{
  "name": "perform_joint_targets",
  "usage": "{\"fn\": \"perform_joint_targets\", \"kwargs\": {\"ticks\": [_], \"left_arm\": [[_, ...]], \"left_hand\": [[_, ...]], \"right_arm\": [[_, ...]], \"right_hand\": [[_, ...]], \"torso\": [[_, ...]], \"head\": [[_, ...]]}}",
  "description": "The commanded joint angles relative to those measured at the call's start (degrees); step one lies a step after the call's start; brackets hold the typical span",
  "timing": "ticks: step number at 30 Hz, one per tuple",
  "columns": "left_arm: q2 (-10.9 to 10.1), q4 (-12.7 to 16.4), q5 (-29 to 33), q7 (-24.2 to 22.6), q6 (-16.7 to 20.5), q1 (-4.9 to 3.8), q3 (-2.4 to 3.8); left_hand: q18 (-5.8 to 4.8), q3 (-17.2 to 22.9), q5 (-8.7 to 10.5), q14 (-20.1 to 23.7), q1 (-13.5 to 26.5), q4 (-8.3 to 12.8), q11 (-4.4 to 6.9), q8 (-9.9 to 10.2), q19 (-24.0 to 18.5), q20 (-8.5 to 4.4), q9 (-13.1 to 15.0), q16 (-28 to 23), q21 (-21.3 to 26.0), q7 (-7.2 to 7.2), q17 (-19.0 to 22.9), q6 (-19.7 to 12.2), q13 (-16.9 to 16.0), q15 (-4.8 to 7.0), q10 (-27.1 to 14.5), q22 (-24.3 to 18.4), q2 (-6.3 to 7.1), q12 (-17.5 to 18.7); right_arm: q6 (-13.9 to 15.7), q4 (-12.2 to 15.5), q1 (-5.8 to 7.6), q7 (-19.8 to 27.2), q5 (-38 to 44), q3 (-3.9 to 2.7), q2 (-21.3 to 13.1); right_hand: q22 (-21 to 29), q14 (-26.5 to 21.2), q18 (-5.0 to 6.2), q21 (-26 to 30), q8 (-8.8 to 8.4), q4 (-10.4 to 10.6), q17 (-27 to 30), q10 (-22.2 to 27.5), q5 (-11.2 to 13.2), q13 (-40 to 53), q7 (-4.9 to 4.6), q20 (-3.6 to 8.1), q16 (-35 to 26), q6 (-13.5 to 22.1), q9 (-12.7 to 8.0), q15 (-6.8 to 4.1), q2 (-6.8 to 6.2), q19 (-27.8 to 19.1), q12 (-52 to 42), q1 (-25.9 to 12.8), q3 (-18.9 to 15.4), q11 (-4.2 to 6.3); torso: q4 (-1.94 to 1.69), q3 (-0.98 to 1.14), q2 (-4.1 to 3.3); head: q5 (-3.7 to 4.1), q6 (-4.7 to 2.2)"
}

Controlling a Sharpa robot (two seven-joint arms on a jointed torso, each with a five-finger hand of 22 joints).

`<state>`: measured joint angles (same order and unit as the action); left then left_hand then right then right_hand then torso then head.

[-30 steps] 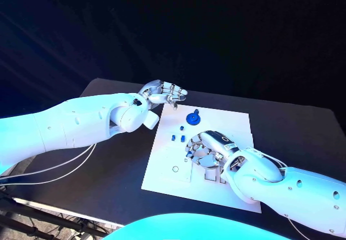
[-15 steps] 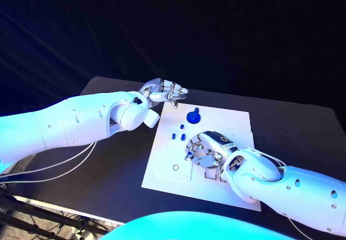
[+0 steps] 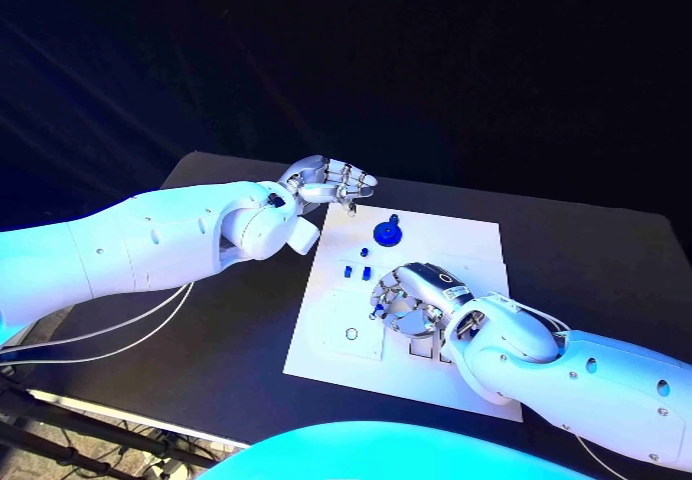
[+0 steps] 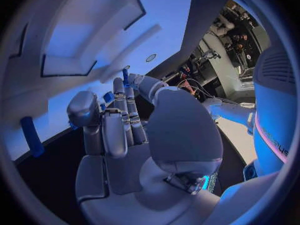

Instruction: Assemble the parts on the task board

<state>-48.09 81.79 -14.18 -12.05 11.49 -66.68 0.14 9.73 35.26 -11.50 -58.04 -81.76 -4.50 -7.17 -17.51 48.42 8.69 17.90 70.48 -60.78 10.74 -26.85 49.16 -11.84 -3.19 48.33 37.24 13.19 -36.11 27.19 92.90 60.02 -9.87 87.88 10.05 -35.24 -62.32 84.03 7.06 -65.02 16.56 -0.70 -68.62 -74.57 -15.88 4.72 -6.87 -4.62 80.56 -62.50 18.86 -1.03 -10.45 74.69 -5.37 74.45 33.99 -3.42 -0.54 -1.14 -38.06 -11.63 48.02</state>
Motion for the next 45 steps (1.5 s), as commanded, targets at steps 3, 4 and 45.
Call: {"fn": "perform_joint_targets", "kwargs": {"ticks": [3, 4, 45], "left_arm": [[0.0, 0.1, -0.1, -0.6, -1.0, -0.04, 0.04], [0.0, 0.1, -0.1, -0.6, -1.0, -0.04, 0.04], [-0.2, 0.2, -0.4, -0.3, -1.1, -0.04, 0.05]], "left_hand": [[0.84, -0.3, 0.11, 0.4, 0.4, -0.1, -0.07, -0.3, -0.2, 0.01, 0.1, -0.3, 0.2, -0.07, 0.1, -0.2, 0.1, 0.05, -0.4, -0.1, -0.23, -0.3], [0.84, -0.3, 0.11, 0.4, 0.4, -0.1, -0.07, -0.3, -0.2, 0.01, 0.1, -0.3, 0.2, -0.07, 0.1, -0.2, 0.1, 0.05, -0.4, -0.1, -0.23, -0.3], [0.87, -0.3, 0.09, 0.4, 0.3, 0.0, -0.05, -0.4, -0.2, 0.02, 0.1, -0.2, 0.3, -0.1, 0.1, -0.2, 0.1, 0.07, -0.5, -0.2, -0.26, -0.4]], "right_arm": [[-1.2, -0.2, -0.46, -0.7, 1.5, 0.08, 0.4], [-1.3, -0.3, -0.51, -0.8, 1.6, 0.09, 0.4], [-5.8, 0.6, -0.8, -4.9, 10.6, 0.7, 1.5]], "right_hand": [[0.1, 2.5, -0.49, 0.3, 0.21, 0.0, 0.0, 0.0, 0.0, 0.1, -0.11, -0.1, 0.4, 0.1, 0.1, -0.23, 0.21, -0.5, 0.0, 0.1, 0.2, 0.31], [0.1, 2.5, -0.48, 0.3, 0.22, 0.0, 0.0, 0.0, 0.0, 0.1, -0.11, -0.11, 0.4, 0.1, 0.2, -0.22, 0.2, -0.5, 0.1, 0.1, 0.2, 0.31], [4.7, 1.6, 0.56, 5.7, -1.57, 0.3, 2.2, 4.1, 2.7, -0.2, -1.77, -1.07, -0.4, 4.8, 0.4, 1.07, -2.27, -3.7, 1.6, -0.9, 0.5, -1.32]], "torso": [[-0.01, 0.03, -0.05], [-0.01, 0.04, -0.06], [0.03, -0.02, 0.02]], "head": [[-0.05, 0.12], [-0.04, 0.15], [0.22, 0.25]]}}
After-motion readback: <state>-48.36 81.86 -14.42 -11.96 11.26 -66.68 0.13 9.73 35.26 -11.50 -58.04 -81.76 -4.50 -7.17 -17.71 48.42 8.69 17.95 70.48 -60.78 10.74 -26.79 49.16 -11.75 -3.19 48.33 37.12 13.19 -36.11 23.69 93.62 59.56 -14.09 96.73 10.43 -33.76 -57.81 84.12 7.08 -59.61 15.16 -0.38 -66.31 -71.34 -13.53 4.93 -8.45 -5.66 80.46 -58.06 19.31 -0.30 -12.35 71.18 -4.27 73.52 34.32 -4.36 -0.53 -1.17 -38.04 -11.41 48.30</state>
